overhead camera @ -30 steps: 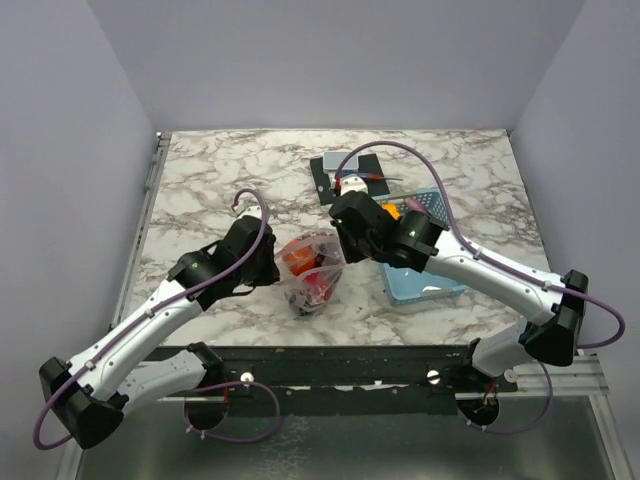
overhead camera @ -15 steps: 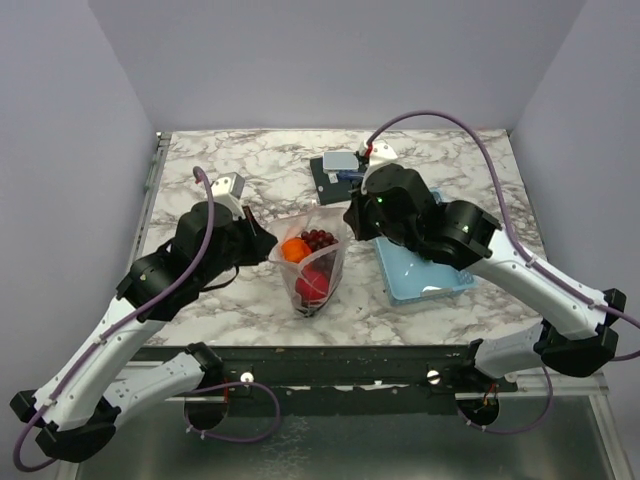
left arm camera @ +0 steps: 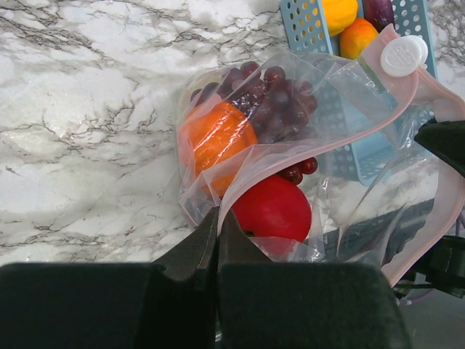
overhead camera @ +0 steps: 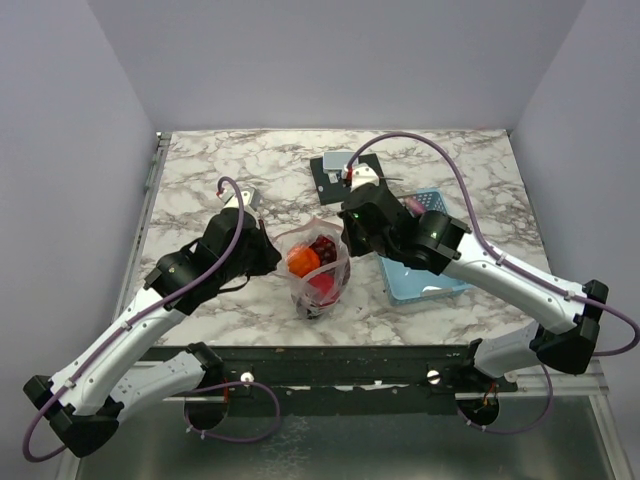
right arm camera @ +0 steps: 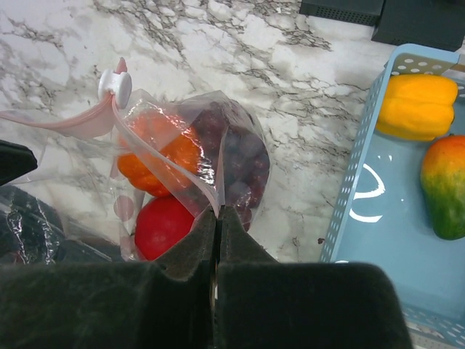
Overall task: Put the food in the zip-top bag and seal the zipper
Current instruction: Adjust the zipper food storage bag at the center of the board.
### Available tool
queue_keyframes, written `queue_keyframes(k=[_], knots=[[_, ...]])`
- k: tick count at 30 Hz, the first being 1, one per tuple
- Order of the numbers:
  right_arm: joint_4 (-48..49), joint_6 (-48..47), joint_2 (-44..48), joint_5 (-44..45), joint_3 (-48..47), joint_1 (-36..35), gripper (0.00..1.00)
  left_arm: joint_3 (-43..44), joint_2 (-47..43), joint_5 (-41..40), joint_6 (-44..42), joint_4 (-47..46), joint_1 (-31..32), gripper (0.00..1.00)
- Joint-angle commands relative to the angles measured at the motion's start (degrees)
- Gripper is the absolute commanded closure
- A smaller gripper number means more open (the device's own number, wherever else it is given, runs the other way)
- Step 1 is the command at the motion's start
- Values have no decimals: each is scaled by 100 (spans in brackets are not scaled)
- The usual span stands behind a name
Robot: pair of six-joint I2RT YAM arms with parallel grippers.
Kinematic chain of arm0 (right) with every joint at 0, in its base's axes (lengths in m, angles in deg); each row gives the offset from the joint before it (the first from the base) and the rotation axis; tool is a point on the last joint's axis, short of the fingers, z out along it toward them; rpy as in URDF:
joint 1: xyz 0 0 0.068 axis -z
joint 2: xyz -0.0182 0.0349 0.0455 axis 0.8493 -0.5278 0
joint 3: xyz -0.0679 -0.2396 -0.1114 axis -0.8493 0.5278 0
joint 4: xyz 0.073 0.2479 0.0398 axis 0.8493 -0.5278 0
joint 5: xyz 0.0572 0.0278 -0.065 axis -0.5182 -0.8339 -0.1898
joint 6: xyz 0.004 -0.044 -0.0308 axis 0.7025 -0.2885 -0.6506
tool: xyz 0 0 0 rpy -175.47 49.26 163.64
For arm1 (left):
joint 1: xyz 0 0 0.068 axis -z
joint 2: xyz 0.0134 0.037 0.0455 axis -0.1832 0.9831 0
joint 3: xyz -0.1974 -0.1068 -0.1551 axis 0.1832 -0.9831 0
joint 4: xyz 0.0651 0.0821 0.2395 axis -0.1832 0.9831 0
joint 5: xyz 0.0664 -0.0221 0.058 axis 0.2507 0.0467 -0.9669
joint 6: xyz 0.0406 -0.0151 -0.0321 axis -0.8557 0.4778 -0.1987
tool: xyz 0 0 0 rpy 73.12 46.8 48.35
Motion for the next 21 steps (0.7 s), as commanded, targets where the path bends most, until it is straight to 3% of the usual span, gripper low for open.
queue_keyframes(k=[1, 15, 21], knots=[[131, 61, 141, 17, -13, -19, 96, 146, 17, 102, -20, -47, 12, 100], [32, -54, 698, 783, -394, -19, 56, 249, 84, 181, -68, -67, 11, 100], [-192, -272, 861, 1414, -641, -6, 49, 336, 183, 210, -129, -73, 12, 100]])
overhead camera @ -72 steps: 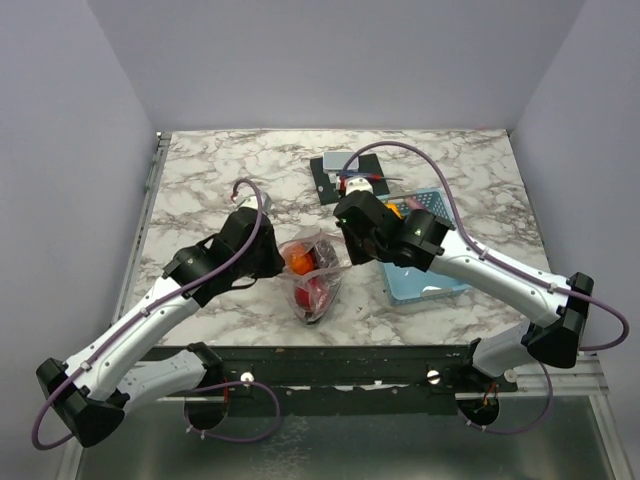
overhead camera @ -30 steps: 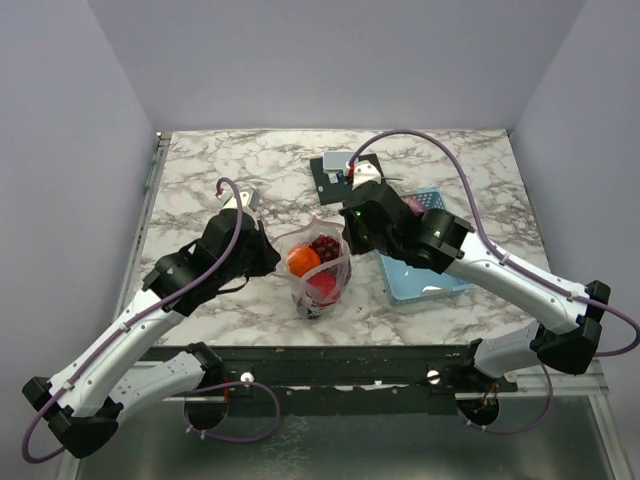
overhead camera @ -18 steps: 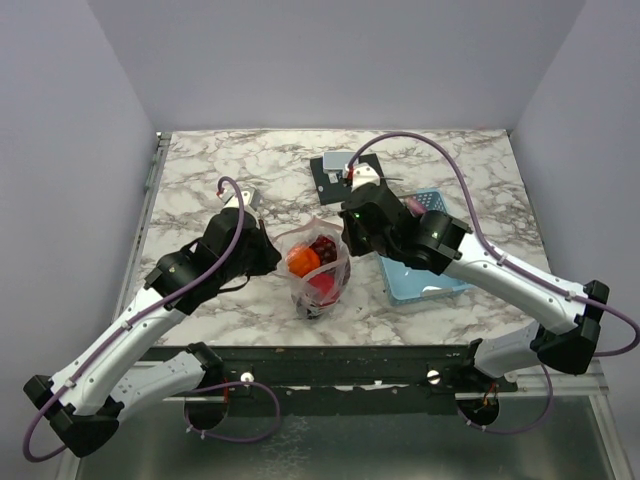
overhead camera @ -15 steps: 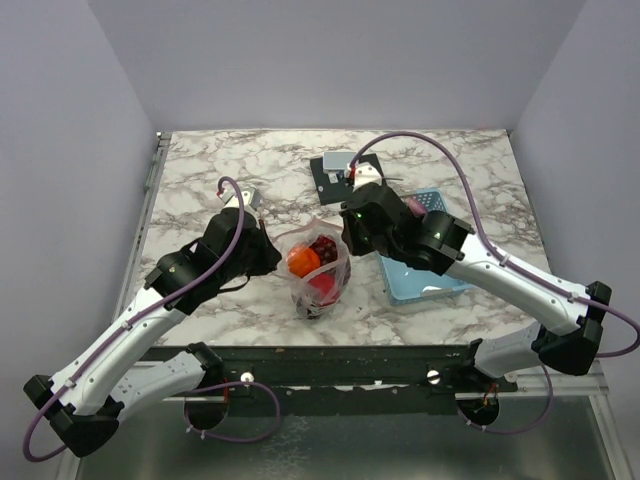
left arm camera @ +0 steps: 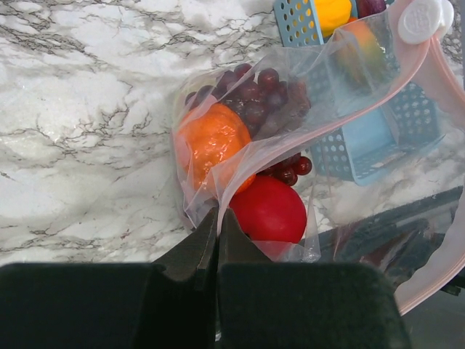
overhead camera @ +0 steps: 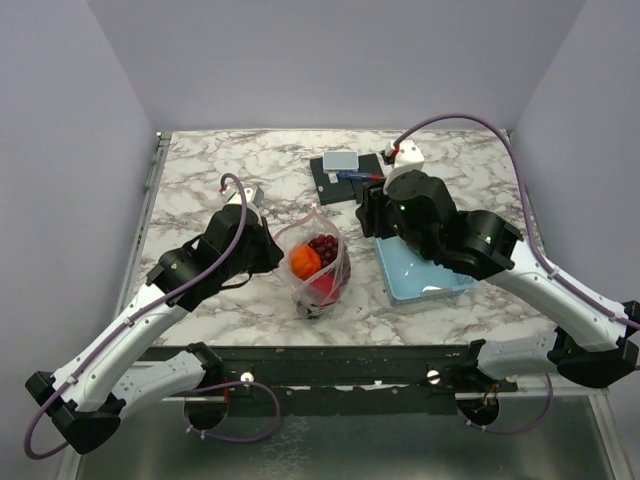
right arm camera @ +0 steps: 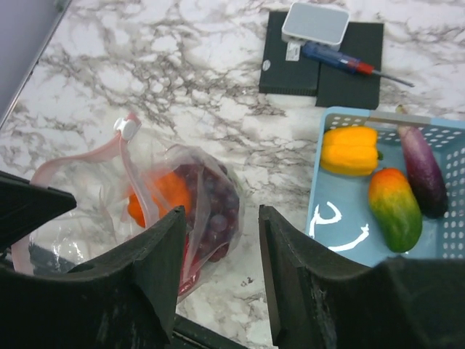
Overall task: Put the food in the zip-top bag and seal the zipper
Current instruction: Adjust the zipper food storage bag at the center of the board, then pick up the fake vegetable from the bin.
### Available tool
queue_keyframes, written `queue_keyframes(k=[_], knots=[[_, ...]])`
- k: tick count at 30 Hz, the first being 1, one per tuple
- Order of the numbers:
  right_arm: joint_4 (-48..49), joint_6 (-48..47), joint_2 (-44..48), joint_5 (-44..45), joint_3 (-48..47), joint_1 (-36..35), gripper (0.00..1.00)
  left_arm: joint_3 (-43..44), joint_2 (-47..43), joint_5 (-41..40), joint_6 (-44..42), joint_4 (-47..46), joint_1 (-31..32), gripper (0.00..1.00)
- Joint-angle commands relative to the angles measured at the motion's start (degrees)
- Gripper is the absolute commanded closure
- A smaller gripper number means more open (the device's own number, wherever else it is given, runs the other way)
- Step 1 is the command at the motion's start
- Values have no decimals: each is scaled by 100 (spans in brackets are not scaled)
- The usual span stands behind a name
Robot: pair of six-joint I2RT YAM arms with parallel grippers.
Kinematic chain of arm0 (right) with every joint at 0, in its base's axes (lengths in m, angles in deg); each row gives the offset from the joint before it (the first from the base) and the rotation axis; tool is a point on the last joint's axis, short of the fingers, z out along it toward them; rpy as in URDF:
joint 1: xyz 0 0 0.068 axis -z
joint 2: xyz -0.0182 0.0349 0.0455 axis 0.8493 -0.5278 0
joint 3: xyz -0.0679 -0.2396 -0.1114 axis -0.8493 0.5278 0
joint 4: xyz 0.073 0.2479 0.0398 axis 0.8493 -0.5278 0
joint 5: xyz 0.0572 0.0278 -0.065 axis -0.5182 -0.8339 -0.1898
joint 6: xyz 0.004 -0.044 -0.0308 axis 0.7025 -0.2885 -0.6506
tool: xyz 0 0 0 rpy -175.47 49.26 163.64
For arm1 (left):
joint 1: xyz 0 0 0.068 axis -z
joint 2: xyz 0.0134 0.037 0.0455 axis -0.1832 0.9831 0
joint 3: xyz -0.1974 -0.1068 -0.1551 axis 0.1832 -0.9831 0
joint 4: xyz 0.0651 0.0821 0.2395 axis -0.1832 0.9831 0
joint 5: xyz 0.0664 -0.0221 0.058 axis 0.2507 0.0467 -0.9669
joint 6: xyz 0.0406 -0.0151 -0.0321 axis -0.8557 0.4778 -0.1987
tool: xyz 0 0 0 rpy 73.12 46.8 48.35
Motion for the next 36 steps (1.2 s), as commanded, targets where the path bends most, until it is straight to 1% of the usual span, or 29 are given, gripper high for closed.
queue_keyframes(k=[1, 4, 7, 9, 11, 16, 18, 20, 25, 27, 30, 36], knots=[[-207, -256, 169, 808, -242, 13, 49, 227, 91, 153, -103, -55, 12, 100], [-304, -340, 176, 986, -275, 163, 47, 261, 145, 164, -121, -66, 10, 100], [-300, -402, 167, 882, -224, 434, 46, 312, 195, 181, -138, -80, 11, 100], [-221, -469, 167, 725, -107, 677, 45, 326, 213, 190, -147, -94, 10, 100], [-141, -525, 146, 508, 17, 959, 42, 317, 229, 190, -148, -103, 12, 100], [145, -586, 86, -216, 412, 1792, 39, 291, 220, 200, -152, -106, 12, 100], [267, -594, 39, -409, 575, 2015, 34, 291, 220, 187, -160, -106, 11, 100], [342, -568, -41, -605, 694, 2238, 31, 291, 222, 188, -159, -106, 11, 100], [631, -563, -235, -989, 992, 2705, 12, 282, 230, 199, -161, -114, 12, 100], [773, -561, -311, -1124, 1112, 2871, 7, 273, 231, 195, -165, -120, 12, 100], [954, -570, -481, -1415, 1260, 3133, 5, 265, 223, 199, -165, -118, 12, 100], [1187, -547, -975, -1732, 1348, 3503, 4, 256, 197, 199, -170, -119, 12, 100]])
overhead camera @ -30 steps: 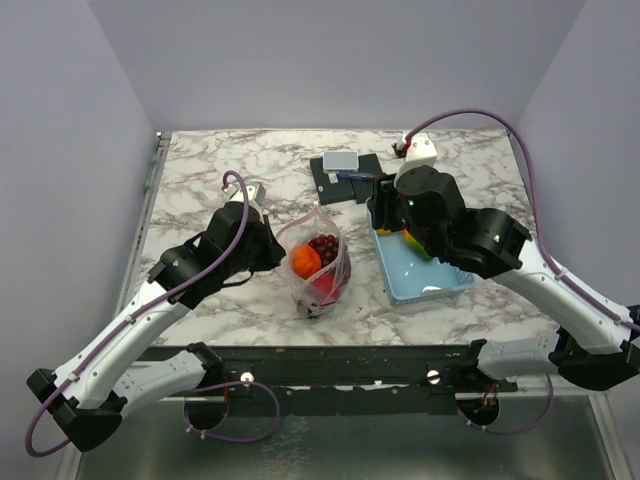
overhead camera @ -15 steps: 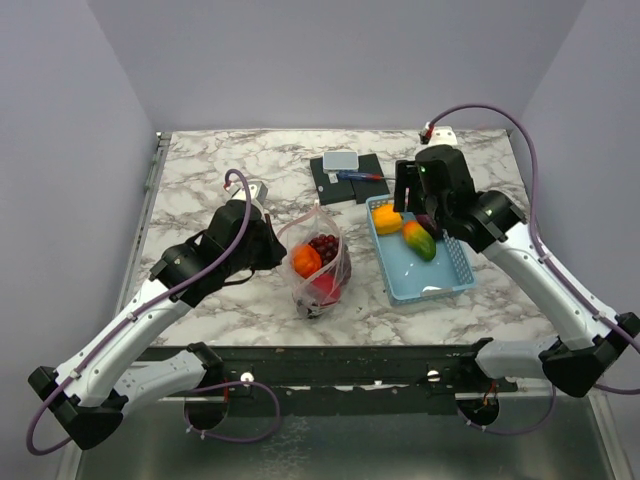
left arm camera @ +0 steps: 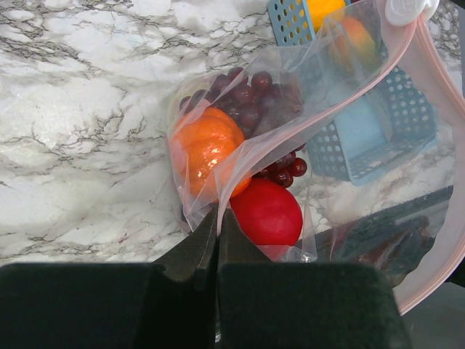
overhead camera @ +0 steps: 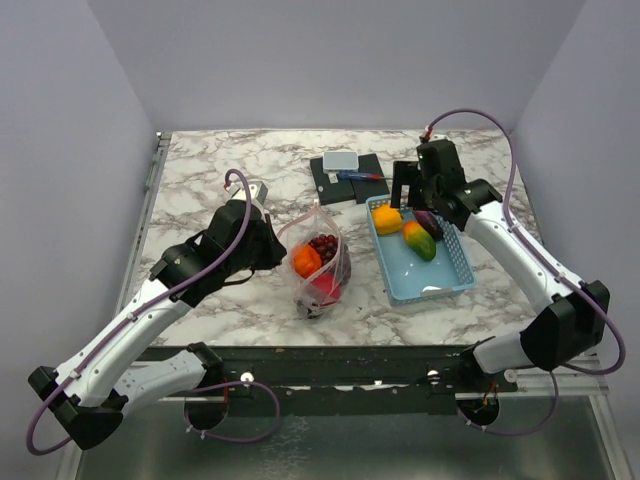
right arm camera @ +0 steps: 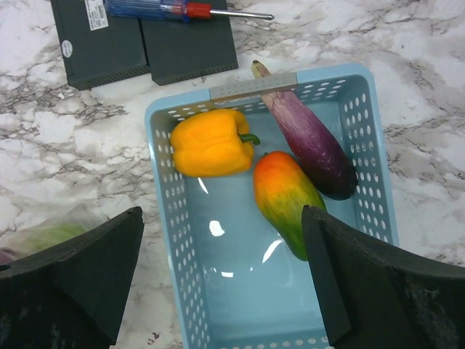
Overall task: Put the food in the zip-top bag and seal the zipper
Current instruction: Pick up the fake vegetable from the bin.
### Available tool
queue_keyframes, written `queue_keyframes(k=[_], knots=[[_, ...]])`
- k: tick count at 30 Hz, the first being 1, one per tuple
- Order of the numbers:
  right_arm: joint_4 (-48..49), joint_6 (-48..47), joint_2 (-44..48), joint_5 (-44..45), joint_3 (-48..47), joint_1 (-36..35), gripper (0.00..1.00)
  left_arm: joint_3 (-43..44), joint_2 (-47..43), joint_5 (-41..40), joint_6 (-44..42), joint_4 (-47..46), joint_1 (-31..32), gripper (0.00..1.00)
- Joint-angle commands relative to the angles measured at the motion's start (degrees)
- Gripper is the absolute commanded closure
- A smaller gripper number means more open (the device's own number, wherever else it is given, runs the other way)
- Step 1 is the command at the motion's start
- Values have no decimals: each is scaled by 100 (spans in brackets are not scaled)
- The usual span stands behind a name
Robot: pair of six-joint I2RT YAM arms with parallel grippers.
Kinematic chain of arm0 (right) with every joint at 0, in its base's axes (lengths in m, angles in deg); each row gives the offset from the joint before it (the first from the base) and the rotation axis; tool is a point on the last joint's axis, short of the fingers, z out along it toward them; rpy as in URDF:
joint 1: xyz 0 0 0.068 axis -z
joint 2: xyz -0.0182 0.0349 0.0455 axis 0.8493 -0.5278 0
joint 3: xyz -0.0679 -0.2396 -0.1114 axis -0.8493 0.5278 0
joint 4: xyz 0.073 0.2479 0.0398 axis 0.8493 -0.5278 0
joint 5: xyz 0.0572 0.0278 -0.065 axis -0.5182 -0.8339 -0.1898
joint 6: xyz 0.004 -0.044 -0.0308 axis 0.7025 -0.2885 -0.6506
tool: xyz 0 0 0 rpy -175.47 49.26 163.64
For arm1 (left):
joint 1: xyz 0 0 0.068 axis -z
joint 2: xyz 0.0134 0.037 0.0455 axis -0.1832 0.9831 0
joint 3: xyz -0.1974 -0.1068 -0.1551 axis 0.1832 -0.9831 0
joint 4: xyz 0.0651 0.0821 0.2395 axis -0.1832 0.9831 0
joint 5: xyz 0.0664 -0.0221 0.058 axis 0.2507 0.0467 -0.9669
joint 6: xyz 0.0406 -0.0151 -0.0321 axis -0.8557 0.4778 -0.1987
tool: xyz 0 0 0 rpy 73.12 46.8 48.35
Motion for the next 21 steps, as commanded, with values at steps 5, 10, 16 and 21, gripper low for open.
queue_keyframes(k=[5, 10, 16, 21], knots=[[482, 59, -807, -618, 66, 343, 4, 76, -62, 117, -60, -91, 11, 100], [587, 6, -1191, -622, 24, 385, 4, 70, -101, 121, -58, -83, 12, 100], [661, -90, -1565, -744, -38, 419, 5, 52, -113, 137, -54, -82, 10, 100], [667, -103, -1842, -928, -127, 427, 5, 52, -120, 147, -41, -80, 12, 100]])
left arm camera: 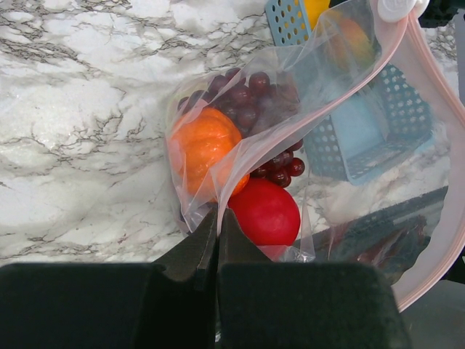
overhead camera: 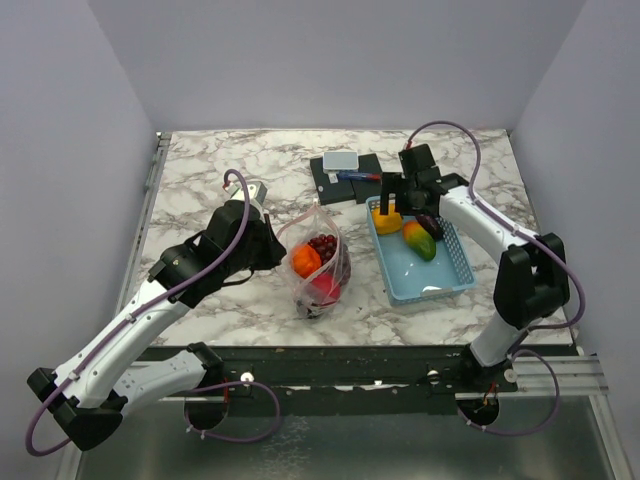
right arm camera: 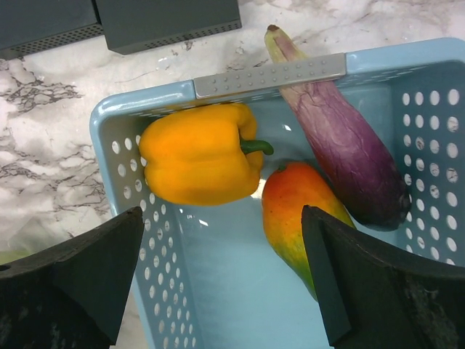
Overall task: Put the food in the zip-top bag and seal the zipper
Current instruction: Pick up the fake vegetable from the bin.
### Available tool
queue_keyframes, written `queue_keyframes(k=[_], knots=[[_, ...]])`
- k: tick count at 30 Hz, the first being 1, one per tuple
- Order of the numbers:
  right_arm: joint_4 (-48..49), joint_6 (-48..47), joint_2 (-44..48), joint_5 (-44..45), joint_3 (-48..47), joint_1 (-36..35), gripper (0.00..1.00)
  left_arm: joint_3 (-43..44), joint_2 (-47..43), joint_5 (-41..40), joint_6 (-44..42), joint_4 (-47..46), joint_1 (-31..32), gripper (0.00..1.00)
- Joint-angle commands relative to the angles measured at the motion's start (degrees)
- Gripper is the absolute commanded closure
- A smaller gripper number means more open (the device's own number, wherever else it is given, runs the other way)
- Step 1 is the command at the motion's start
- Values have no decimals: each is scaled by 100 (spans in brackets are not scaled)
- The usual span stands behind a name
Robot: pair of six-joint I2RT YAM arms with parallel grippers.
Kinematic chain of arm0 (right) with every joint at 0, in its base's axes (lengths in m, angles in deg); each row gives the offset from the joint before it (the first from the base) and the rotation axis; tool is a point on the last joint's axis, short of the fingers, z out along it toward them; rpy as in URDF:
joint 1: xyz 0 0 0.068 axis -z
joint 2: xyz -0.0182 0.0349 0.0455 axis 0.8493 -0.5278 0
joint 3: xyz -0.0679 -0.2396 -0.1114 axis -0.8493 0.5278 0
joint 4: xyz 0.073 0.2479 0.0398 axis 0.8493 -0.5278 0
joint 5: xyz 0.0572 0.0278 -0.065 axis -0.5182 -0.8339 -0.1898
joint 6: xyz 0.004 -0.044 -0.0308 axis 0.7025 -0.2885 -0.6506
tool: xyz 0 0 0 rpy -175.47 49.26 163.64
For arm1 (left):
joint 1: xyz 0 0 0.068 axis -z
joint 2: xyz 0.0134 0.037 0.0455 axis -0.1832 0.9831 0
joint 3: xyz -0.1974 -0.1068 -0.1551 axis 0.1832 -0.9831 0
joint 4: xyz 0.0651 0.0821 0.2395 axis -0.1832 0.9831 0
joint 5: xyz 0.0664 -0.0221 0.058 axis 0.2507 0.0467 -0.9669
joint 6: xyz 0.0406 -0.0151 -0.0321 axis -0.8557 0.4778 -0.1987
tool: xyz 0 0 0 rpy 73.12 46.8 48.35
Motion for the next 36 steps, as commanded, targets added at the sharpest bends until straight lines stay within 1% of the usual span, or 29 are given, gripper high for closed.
queue_keyframes(k=[1, 14, 18, 24, 26, 31, 36], knots=[[141, -72, -285, -287, -174, 36, 5, 52, -76, 138, -41, -79, 10, 100], [278, -52, -927, -339, -443, 85, 5, 133, -36, 191, -6, -41, 12, 100], [292, -66, -1131, -413, -526, 97, 10, 181, -32, 186, -5, -5, 12, 100], [336, -95, -1242, -498, -483, 95, 21, 202, -34, 166, 12, 27, 12, 100], [321, -116, -1262, -445, -445, 94, 28, 194, -27, 165, 19, 23, 12, 100], [309, -172, -1149, -422, -314, 93, 58, 193, -6, 156, 21, 23, 6, 100], [285, -217, -989, -325, -187, 93, 83, 185, -3, 151, 21, 23, 5, 100]])
